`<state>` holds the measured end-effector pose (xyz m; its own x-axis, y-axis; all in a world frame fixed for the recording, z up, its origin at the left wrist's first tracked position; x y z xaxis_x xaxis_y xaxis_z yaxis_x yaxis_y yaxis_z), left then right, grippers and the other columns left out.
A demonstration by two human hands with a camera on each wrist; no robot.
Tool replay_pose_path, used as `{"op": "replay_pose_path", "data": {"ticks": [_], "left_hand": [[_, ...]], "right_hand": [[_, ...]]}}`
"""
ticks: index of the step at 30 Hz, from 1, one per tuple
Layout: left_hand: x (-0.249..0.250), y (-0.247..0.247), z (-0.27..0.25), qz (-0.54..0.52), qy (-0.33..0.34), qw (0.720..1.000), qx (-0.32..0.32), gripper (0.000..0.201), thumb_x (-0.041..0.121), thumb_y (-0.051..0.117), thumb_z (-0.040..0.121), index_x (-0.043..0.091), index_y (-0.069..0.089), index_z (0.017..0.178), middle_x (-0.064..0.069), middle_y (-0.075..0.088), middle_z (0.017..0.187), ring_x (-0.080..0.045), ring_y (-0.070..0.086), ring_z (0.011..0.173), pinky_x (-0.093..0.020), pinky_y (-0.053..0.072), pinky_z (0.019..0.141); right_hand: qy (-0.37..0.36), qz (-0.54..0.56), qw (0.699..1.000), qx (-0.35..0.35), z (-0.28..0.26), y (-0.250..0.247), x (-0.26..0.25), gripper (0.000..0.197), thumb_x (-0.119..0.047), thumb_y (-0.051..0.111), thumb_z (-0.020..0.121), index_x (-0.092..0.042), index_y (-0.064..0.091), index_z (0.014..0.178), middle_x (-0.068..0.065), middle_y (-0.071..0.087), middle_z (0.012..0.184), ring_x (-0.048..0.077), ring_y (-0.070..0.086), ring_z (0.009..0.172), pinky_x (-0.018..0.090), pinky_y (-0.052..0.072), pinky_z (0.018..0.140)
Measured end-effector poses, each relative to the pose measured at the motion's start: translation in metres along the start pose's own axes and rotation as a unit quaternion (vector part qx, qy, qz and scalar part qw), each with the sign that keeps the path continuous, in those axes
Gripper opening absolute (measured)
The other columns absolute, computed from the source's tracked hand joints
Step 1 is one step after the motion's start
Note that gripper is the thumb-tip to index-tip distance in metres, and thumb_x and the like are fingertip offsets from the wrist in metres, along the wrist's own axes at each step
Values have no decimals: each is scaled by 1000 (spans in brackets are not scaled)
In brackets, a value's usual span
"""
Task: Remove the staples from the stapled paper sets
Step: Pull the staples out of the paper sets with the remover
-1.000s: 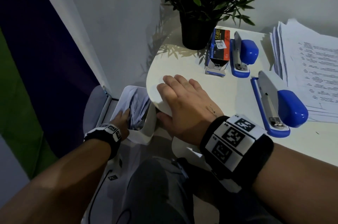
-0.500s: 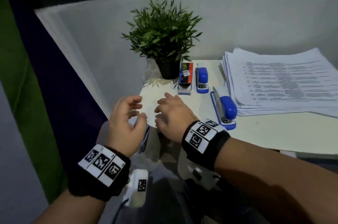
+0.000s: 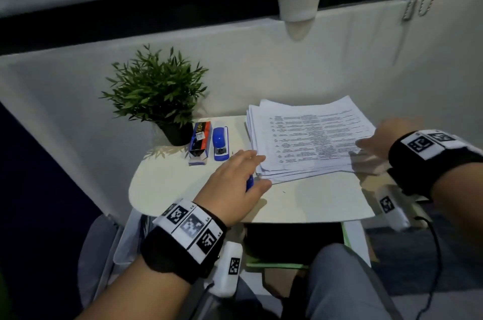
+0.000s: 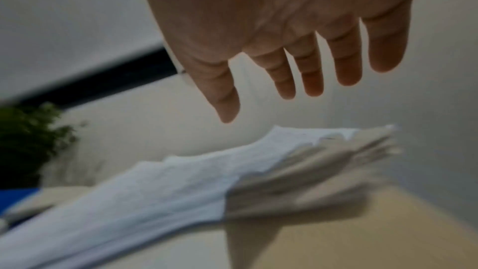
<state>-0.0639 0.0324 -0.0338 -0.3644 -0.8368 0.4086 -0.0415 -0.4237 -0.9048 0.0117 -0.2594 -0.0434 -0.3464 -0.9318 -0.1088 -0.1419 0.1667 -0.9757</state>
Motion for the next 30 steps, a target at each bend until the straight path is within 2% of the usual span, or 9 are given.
{"op": "replay_pose_path", "data": {"ticks": [4, 8, 10, 15, 17, 20, 23, 27, 30], "left_hand": [[-3, 24, 11, 66, -23, 996, -56, 45, 34, 30, 101, 26, 30, 145, 8, 17, 156, -8, 5, 144, -27, 10, 115], [-12, 25, 12, 80, -21, 995, -57, 41, 25, 29, 101, 29, 38, 141, 13, 20, 154, -7, 6, 144, -33, 13, 116], [-16, 23, 12, 82, -18, 995, -61, 40, 22, 31, 100, 31, 46, 135, 14, 22, 153, -8, 7, 144, -34, 15, 116], [-27, 18, 12, 81, -31, 993, -74, 40, 14, 33, 97, 30, 54, 128, 14, 25, 152, -8, 9, 144, -38, 16, 115], [-27, 16, 12, 77, -32, 994, -67, 40, 13, 34, 96, 29, 56, 126, 14, 27, 151, -9, 10, 144, -39, 19, 114], [-27, 16, 12, 81, -30, 995, -55, 40, 12, 35, 96, 29, 57, 125, 13, 29, 151, -11, 11, 144, -34, 20, 114], [-27, 19, 13, 85, -28, 995, -50, 40, 14, 34, 97, 31, 57, 125, 13, 29, 150, -12, 9, 144, -32, 19, 113], [-29, 25, 9, 83, -33, 995, -54, 40, 20, 31, 96, 36, 57, 123, 14, 28, 150, -13, 6, 145, -32, 19, 113], [-30, 26, 6, 79, -41, 994, -60, 55, 33, 18, 84, 37, 57, 122, 14, 29, 149, -13, 7, 144, -32, 19, 114]], "right_hand": [[19, -4, 999, -41, 17, 23, 24, 36, -50, 64, 73, -14, 60, 73, 1, 59, 67, 24, 61, 71, 31, 50, 75], [-16, -28, 999, -37, 26, 27, 22, 27, -42, 71, 67, -19, 63, 80, -7, 60, 62, 18, 61, 60, 29, 54, 68], [-13, -24, 997, -70, 22, 33, 22, 26, -38, 74, 67, -16, 60, 68, -2, 62, 59, 20, 61, 59, 29, 54, 67], [30, 3, 997, -68, 57, 44, 49, 37, -34, 73, 30, -32, 67, 67, 0, 63, 46, 24, 65, 52, 37, 57, 62], [32, 8, 998, -51, 48, 31, 43, 31, -35, 75, 46, -16, 65, 69, 3, 63, 59, 22, 62, 56, 29, 52, 62], [35, 48, 998, -28, 19, 20, 36, 21, -30, 72, 71, -14, 59, 71, 4, 62, 66, 21, 59, 61, 26, 48, 61], [38, 73, 996, -39, 16, 34, 39, 35, -39, 76, 71, -14, 52, 68, 4, 61, 68, 22, 60, 66, 30, 52, 67], [17, 68, 997, -12, 19, 29, 33, 37, -36, 76, 76, -13, 50, 63, 2, 53, 61, 22, 56, 64, 25, 37, 49], [2, 80, 996, -31, 15, 32, 29, 37, -42, 72, 79, -14, 50, 67, 2, 56, 66, 18, 54, 62, 28, 44, 62]]}}
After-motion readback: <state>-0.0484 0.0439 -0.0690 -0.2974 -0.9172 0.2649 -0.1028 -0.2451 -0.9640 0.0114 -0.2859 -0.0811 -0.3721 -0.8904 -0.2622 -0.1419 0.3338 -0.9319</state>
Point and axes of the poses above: each hand's wrist, its own z-axis towards the middle knuckle, its own y-axis out of the palm, x = y × z, the point moved 10 cm from there along z, towards the middle knuckle
